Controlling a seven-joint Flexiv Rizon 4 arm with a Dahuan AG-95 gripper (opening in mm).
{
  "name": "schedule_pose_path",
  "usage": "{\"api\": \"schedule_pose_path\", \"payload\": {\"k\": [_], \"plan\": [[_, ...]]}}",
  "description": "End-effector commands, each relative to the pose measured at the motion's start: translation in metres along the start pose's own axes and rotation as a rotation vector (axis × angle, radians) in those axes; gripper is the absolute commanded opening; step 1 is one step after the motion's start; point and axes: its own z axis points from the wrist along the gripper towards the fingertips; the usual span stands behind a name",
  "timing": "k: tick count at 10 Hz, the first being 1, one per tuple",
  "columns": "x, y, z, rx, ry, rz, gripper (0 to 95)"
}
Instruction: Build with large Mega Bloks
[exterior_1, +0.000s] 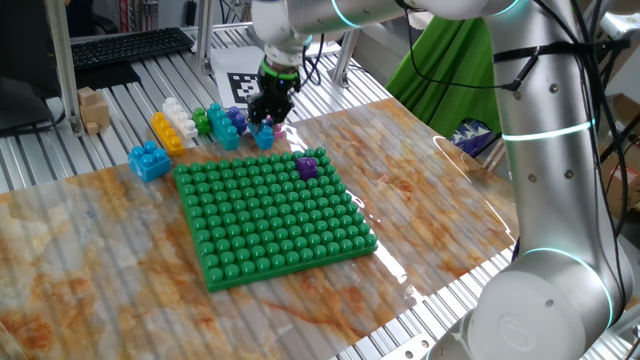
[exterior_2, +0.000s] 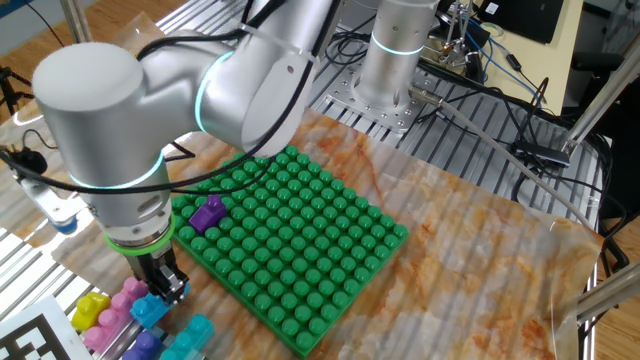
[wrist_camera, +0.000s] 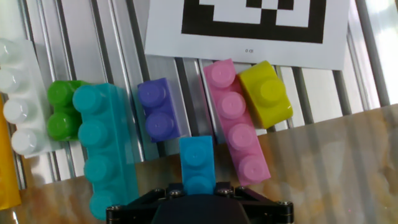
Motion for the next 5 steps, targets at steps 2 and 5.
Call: {"api": "schedule_pose_path", "payload": {"k": [2,5], "plan": [[0.004,0.002,-0.018,0.004,0.019,0.016,0.0],[0.030,0.005,-0.044,0.017,0.040,0.047,0.0]]}}
